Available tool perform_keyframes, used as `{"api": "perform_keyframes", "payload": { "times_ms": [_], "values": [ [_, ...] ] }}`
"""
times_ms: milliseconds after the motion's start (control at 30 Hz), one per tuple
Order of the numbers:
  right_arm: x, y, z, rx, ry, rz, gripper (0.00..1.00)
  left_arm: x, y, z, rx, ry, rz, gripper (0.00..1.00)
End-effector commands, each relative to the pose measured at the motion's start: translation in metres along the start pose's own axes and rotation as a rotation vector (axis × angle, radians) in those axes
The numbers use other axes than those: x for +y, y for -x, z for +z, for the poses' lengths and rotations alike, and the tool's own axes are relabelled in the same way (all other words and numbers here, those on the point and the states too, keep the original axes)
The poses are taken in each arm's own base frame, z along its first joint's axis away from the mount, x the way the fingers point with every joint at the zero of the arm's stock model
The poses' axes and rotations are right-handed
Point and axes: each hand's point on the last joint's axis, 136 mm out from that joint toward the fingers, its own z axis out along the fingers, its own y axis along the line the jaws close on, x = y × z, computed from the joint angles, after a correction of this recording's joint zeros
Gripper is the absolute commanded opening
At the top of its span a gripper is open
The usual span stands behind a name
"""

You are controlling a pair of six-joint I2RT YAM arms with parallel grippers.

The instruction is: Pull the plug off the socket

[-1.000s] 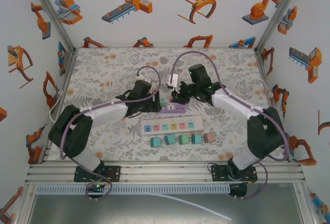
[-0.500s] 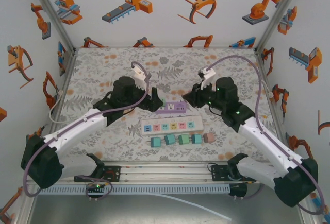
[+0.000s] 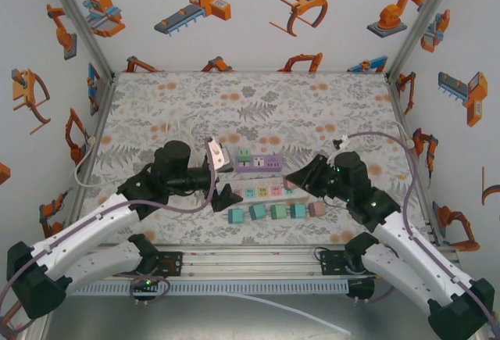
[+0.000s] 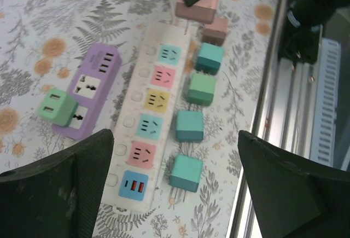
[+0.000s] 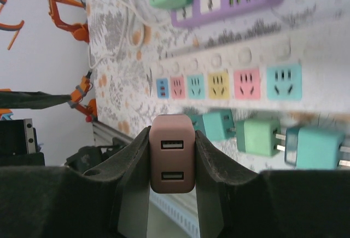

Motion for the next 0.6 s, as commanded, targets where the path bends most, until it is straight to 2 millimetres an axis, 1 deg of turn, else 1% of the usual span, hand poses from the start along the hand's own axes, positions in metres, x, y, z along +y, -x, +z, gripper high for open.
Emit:
{"api": "perform_keyframes", "payload": {
  "times_ms": [0, 167, 267, 367, 467, 567],
  "values": [
    [-0.016, -0.027, 0.002, 0.055, -0.051, 0.14, 0.15, -0.031, -0.02, -0.007, 0.06, -0.114, 0.136, 0.9],
    [-0.033, -0.077, 0.015, 0.172, -0.1, 0.171, 0.15, -0.052, -0.035, -0.011, 0.095, -0.165, 0.188, 0.95],
    [-0.048, -0.098, 0.019, 0.196, -0.159, 0.148, 0.15, -0.06, -0.042, -0.012, 0.105, -0.176, 0.229, 0.98],
    [-0.05, -0.11, 0.027, 0.198, -0.151, 0.136, 0.15, -0.065, -0.048, -0.012, 0.118, -0.188, 0.264, 1.0],
    [-0.056, -0.115, 0.033, 0.177, -0.149, 0.132, 0.16, -0.069, -0.049, -0.012, 0.122, -0.198, 0.279, 0.97],
    [-0.062, -0.118, 0.037, 0.154, -0.154, 0.12, 0.2, -0.07, -0.053, -0.012, 0.131, -0.2, 0.283, 0.97]
  ]
}}
